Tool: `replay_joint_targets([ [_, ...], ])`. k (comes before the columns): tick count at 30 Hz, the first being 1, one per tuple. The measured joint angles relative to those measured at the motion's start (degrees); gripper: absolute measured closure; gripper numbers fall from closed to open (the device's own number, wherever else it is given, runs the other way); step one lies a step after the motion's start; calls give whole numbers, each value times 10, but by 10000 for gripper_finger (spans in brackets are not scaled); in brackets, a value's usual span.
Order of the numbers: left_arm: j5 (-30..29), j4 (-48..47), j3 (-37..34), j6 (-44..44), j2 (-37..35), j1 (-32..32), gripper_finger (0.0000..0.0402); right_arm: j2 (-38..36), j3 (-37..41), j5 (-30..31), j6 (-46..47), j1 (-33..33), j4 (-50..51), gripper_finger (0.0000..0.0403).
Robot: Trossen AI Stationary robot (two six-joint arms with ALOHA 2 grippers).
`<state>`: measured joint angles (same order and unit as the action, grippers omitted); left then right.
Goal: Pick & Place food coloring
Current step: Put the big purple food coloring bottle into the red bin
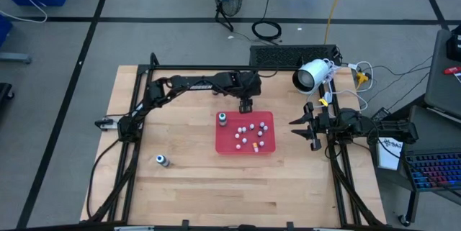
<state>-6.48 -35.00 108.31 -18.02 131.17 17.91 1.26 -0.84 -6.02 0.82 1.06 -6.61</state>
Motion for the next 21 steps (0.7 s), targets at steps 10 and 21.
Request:
replay_joint_targets([
  [10,0,1,0,4,0,0,185,0,0,0,0,0,0,277],
  [21,-14,-11,0,3,-9,0,262,0,0,0,0,0,0,277],
])
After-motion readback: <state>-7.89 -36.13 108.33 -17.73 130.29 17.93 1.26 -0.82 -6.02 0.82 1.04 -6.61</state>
